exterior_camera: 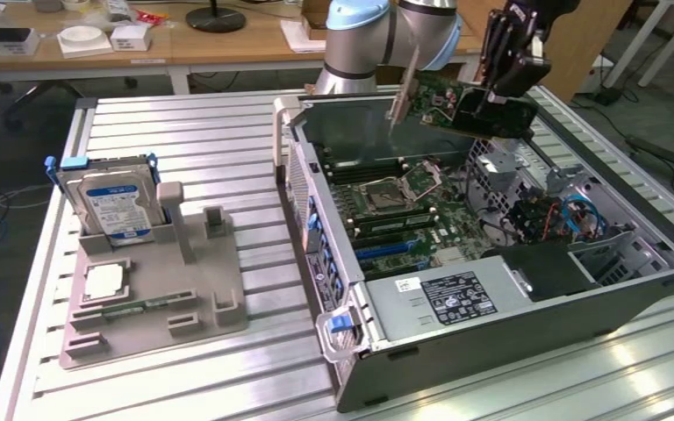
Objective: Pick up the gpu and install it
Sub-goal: 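Insert the gpu into the slot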
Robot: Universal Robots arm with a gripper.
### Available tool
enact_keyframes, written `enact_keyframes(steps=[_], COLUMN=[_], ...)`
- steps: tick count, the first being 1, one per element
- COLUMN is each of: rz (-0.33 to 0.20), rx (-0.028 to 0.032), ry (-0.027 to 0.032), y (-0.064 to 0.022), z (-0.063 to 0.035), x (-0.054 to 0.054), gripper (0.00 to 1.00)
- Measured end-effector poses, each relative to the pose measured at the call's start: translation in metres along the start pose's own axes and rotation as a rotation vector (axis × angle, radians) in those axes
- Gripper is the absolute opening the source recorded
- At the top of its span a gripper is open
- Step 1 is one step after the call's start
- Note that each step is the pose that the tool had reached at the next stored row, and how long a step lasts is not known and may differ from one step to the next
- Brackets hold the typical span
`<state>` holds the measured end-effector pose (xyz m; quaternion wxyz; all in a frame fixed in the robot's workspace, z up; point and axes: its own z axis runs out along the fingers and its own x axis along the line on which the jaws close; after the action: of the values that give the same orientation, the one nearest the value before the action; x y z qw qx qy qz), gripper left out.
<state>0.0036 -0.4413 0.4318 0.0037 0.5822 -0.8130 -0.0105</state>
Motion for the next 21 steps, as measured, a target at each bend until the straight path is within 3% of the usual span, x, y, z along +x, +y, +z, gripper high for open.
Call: enact_keyframes(steps=[15,21], rz=[-0.263,-0.266], rx=[-0.0016,-0.0017], ry=[0.0056,0.0057], y=[0.0000,0.0000], z=[0.0000,0.0000], x=[0.0000,0.0000], gripper=[0.26,0.26])
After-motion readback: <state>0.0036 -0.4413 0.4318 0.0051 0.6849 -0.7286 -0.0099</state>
